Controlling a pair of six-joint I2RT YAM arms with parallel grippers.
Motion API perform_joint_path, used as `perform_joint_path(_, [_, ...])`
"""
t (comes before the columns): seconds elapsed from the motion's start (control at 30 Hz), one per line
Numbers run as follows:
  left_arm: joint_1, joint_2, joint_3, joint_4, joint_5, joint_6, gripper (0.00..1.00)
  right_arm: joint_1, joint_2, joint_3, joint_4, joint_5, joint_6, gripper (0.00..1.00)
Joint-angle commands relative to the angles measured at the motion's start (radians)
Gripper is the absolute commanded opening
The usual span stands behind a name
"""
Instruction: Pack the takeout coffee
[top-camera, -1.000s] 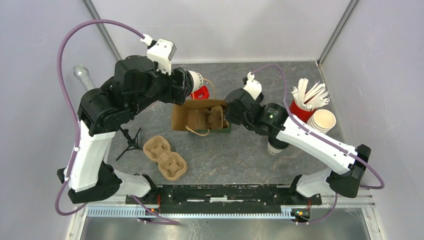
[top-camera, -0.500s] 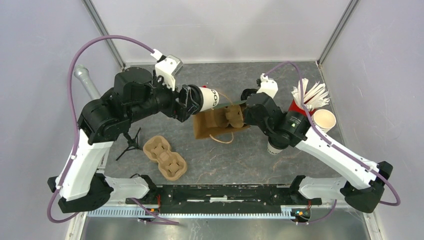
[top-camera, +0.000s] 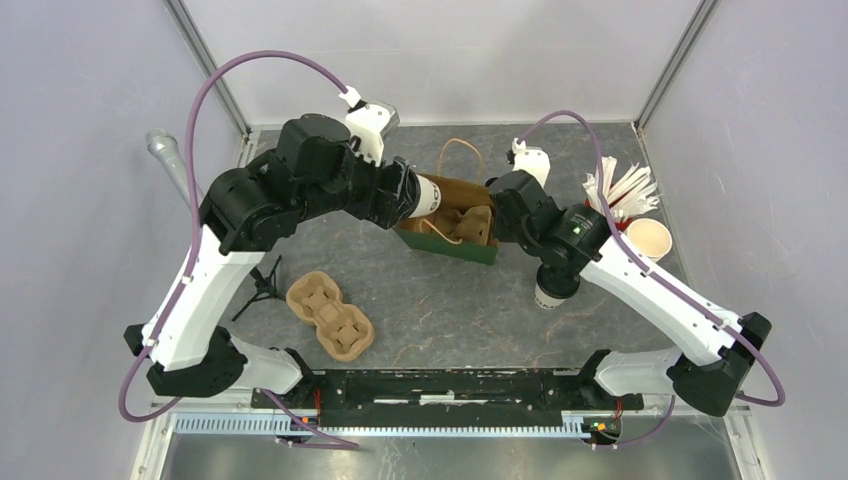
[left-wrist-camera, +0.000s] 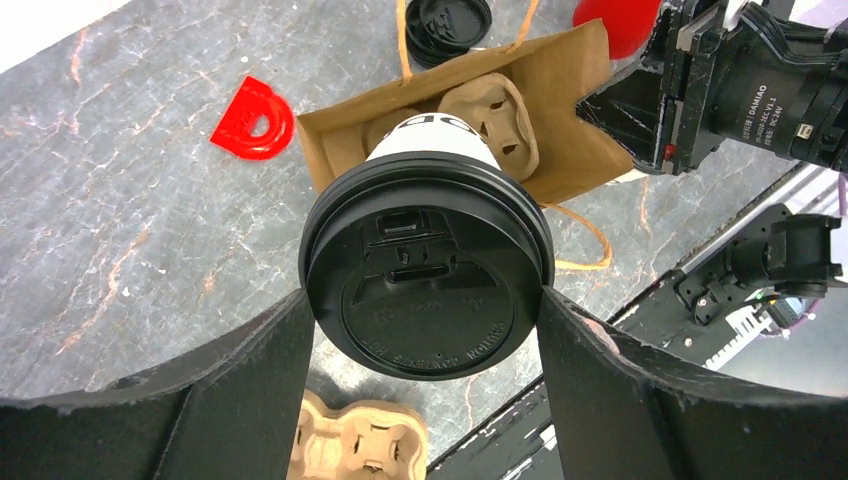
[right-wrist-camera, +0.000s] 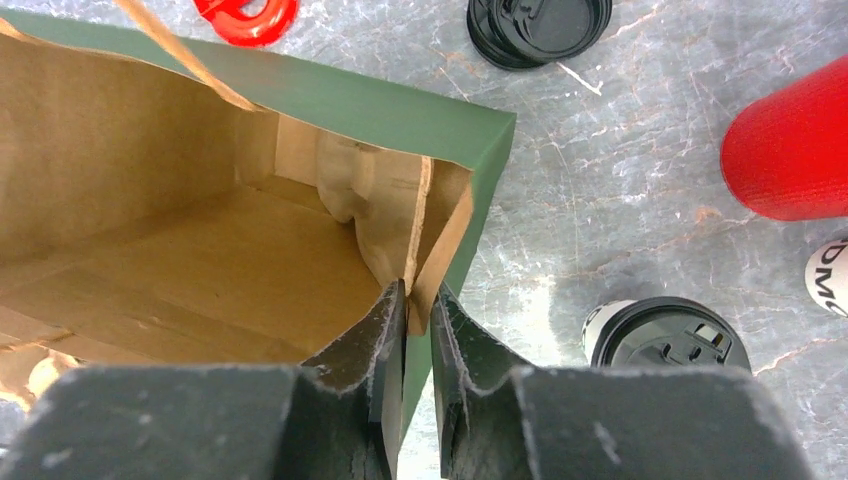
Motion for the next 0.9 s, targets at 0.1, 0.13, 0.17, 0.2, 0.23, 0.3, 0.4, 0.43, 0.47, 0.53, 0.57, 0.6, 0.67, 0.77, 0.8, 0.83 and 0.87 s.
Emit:
perform_joint_path(0.1, [0.002,-0.043,0.012,0.032,-0.049,0.063,0.53,-0.011,0.023,0.064,-0.002,-0.023,-0.088,0.14])
perform_joint_path(0.13, [0.002,-0.049,-0.001,0.038,-0.024,0.074,0.53,-0.012,0.01,0.028,0.035,-0.046,-0.112,0.13])
perform_joint_path(0.17, [0.002,-0.049,-0.011,0.042,0.01,0.083,0.53,-0.012,-0.005,-0.009,0.069,-0.058,-0.131,0.12])
perform_joint_path(0.2, [0.002,-0.052,-0.019,0.045,0.051,0.09,0.53,-0.013,-0.018,-0.04,0.093,-0.062,-0.143,0.13])
perform_joint_path(0.23, [0.002,-0.052,-0.03,0.045,0.082,0.098,0.53,-0.014,-0.029,-0.055,0.102,-0.069,-0.154,0.14])
perform_joint_path(0.3, [0.002,-0.045,-0.03,0.03,0.104,0.089,0.53,-0.018,-0.029,-0.035,0.069,-0.054,-0.159,0.14])
perform_joint_path(0.4, [0.002,-0.043,-0.008,0.014,0.03,0.049,0.51,-0.021,-0.026,0.005,0.035,-0.038,-0.209,0.09])
perform_joint_path(0.43, [0.002,-0.042,0.007,0.011,-0.028,0.03,0.52,-0.021,-0.031,0.004,0.035,-0.037,-0.231,0.1])
perform_joint_path(0.47, [0.002,-0.038,0.036,-0.006,-0.096,0.002,0.52,-0.023,-0.039,-0.001,0.036,-0.034,-0.246,0.1])
perform_joint_path(0.53, [0.004,-0.027,0.099,-0.037,-0.216,-0.027,0.52,-0.025,-0.059,-0.026,0.067,-0.039,-0.3,0.11])
perform_joint_path(0.57, [0.005,-0.025,0.125,-0.049,-0.269,-0.036,0.52,-0.025,-0.075,-0.042,0.097,-0.048,-0.323,0.11])
perform_joint_path(0.6, [0.007,-0.027,0.137,-0.057,-0.3,-0.046,0.52,-0.025,-0.084,-0.045,0.117,-0.053,-0.336,0.1])
perform_joint_path(0.67, [0.013,-0.031,0.159,-0.063,-0.336,-0.052,0.51,-0.028,-0.077,0.019,0.113,-0.058,-0.3,0.04])
perform_joint_path(0.77, [0.014,-0.034,0.201,-0.067,-0.355,-0.054,0.51,-0.03,-0.015,0.188,0.035,-0.091,-0.258,0.0])
perform_joint_path(0.8, [0.015,-0.037,0.207,-0.062,-0.353,-0.052,0.51,-0.03,-0.006,0.176,-0.003,-0.079,-0.234,0.0])
perform_joint_path(0.83, [0.015,-0.041,0.203,-0.053,-0.351,-0.052,0.51,-0.035,-0.003,0.143,-0.03,-0.078,-0.214,0.01])
perform_joint_path(0.87, [0.015,-0.045,0.196,-0.047,-0.35,-0.05,0.51,-0.049,0.009,0.157,-0.062,-0.107,-0.175,0.01])
